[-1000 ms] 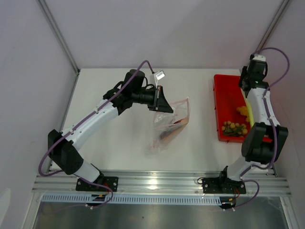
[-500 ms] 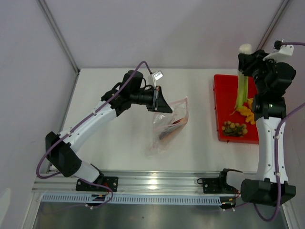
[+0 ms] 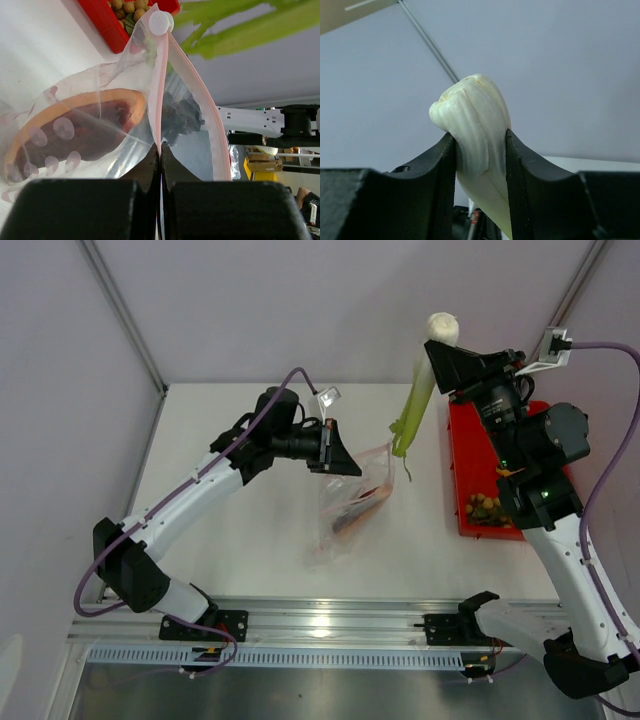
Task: Place the food in the zip-top bag and seal the zipper
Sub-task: Pick up the fake vegetable from the bin, then place the fake vegetable in the zipper food storage bag.
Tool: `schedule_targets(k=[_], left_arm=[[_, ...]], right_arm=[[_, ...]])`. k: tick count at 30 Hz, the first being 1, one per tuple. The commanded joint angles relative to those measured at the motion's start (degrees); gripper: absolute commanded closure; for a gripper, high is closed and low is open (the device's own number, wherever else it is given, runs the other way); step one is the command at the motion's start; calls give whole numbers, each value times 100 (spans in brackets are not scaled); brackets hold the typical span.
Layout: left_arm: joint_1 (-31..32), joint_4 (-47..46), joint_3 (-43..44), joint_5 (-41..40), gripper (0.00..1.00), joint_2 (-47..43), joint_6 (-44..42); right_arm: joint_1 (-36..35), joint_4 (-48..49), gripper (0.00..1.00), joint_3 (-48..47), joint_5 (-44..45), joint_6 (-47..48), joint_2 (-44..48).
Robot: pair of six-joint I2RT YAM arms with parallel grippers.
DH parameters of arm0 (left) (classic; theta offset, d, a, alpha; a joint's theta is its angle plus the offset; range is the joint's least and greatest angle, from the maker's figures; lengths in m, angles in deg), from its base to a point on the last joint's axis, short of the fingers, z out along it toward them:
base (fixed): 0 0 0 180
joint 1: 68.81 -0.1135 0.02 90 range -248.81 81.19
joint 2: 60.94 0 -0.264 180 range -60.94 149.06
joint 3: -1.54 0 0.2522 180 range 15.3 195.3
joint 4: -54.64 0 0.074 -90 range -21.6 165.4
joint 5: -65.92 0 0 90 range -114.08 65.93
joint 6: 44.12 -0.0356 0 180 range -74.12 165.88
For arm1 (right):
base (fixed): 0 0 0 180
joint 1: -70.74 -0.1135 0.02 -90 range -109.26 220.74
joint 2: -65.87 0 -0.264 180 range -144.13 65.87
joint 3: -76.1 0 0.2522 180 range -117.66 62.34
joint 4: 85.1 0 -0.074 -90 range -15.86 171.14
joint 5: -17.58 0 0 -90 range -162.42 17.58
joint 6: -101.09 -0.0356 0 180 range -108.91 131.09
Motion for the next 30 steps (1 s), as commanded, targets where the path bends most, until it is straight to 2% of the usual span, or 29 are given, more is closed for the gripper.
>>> schedule_targets(k=[1,5,11,16,22,30], left_arm=[[-45,-219,-42,-74,99,-227,109],[-45,-184,-42,-109,100,-227,91],[-37,-201,-24,-144,99,-191,126],[-28,-184,-42,-180,99,-209,126],[-19,-193,-7,-162,99,-200,135],[-10,-184,-33,-162,99,-200,108]], right_arm=[[-630,764,100,-42,968,-216,161],[-1291,1047,100,-129,1768,32,258],[-1827,845,100,-253,2042,-435,91],[-2625,871,100,-315,3051,-180,108],[-2742,1186,100,-297,3299,-399,21],[-2996,1608,100,-517,3395,-101,-226]])
